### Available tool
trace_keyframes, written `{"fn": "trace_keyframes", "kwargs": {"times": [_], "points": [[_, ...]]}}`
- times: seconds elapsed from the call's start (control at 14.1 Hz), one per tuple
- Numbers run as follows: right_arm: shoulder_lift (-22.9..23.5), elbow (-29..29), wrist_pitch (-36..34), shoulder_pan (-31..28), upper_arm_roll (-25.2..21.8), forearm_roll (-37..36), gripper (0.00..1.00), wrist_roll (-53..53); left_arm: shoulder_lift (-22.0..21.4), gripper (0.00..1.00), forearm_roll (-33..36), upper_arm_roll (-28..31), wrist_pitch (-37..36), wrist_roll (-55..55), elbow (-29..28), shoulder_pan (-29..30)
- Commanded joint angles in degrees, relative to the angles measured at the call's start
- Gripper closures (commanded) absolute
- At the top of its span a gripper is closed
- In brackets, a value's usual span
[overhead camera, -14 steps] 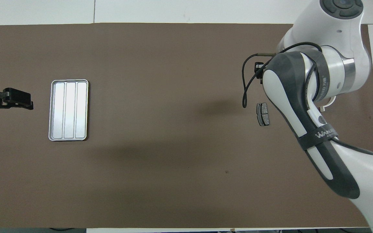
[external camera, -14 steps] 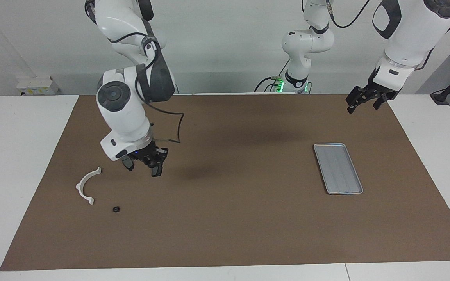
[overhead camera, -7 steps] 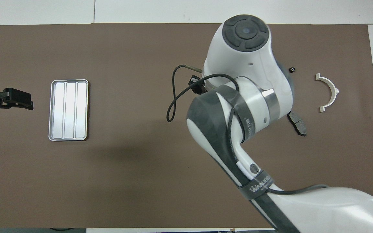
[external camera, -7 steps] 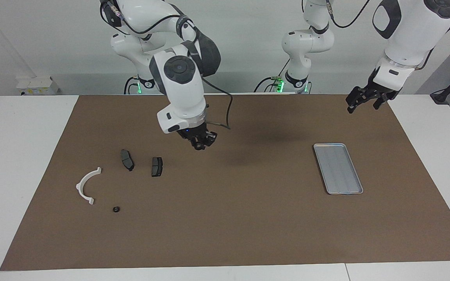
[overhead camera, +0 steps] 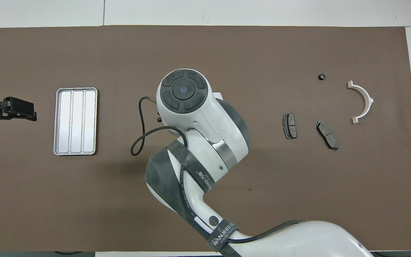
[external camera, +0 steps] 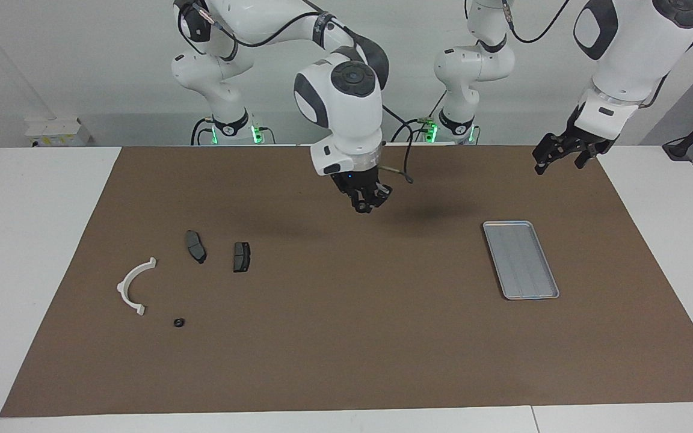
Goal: Pick bearing gear from pile to tray
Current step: 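Carry the bearing to the table center and release it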
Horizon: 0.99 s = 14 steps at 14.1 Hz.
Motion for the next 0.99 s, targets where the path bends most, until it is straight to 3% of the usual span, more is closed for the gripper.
{"fn": "trace_keyframes", "kwargs": {"times": [0.0, 0.43, 0.92], "points": [[5.88, 1.78, 3.32, 2.61, -0.4, -2.96, 1.0, 3.91, -1.1, 0.0, -0.64, -0.21, -0.41, 0.52, -0.89, 0.37], [11.43, 1.52, 9.22, 2.97, -0.23, -4.11, 1.0, 5.24, -1.1, 0.0, -0.64, -0.21, -0.41, 0.51, -0.89, 0.37], [12.22, -3.14, 18.1, 2.97, -0.23, -4.72, 1.0, 5.24, -1.19, 0.0, -0.64, -0.21, -0.41, 0.52, -0.89, 0.37]]}}
